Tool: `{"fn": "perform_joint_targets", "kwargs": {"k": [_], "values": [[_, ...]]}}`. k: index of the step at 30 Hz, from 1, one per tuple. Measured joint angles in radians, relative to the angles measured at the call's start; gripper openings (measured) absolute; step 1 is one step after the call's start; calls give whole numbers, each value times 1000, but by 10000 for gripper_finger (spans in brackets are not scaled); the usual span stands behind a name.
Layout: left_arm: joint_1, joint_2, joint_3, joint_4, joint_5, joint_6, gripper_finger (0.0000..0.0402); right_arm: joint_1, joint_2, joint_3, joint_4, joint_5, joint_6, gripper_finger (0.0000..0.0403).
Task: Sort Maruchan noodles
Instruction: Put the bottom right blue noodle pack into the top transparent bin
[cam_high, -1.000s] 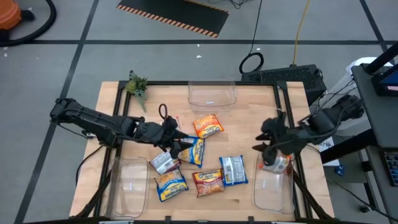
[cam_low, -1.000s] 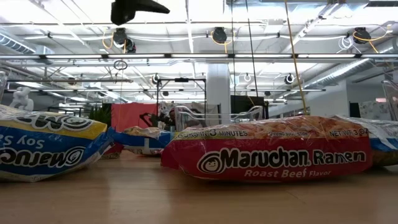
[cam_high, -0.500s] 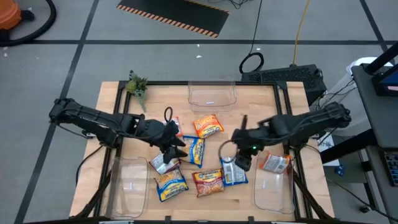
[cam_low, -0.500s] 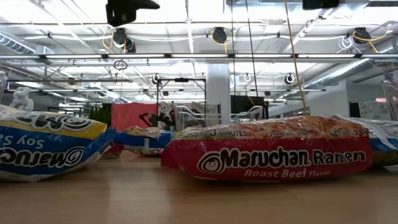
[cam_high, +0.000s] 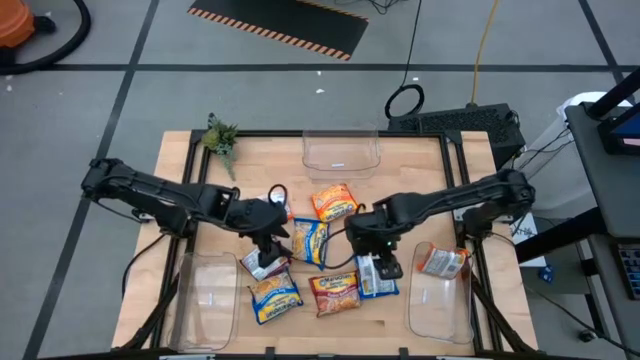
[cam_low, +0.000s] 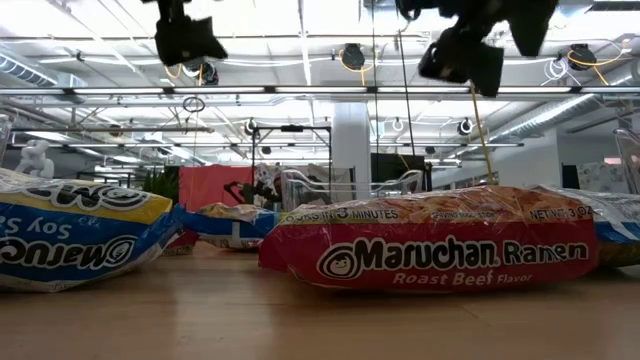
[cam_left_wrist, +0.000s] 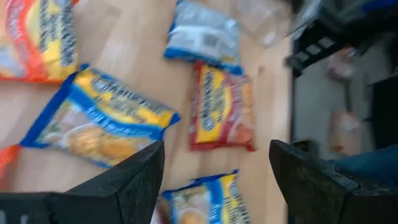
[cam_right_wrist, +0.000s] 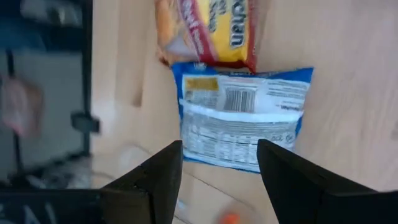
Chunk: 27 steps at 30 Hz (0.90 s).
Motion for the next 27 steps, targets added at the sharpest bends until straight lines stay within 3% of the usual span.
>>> {"fn": "perform_joint_targets", "kwargs": {"k": [7,17,27], "values": [[24,12,0,-28,-5,-4,291,-9,21,-83,-19,-16,-266,199],[-1,12,0,-63,-32,-102,291,-98,17,-261,57,-10,-414,199],[-17,12,0,-69,-76,-169,291,-104,17,-379,170,39,-521,199]]}}
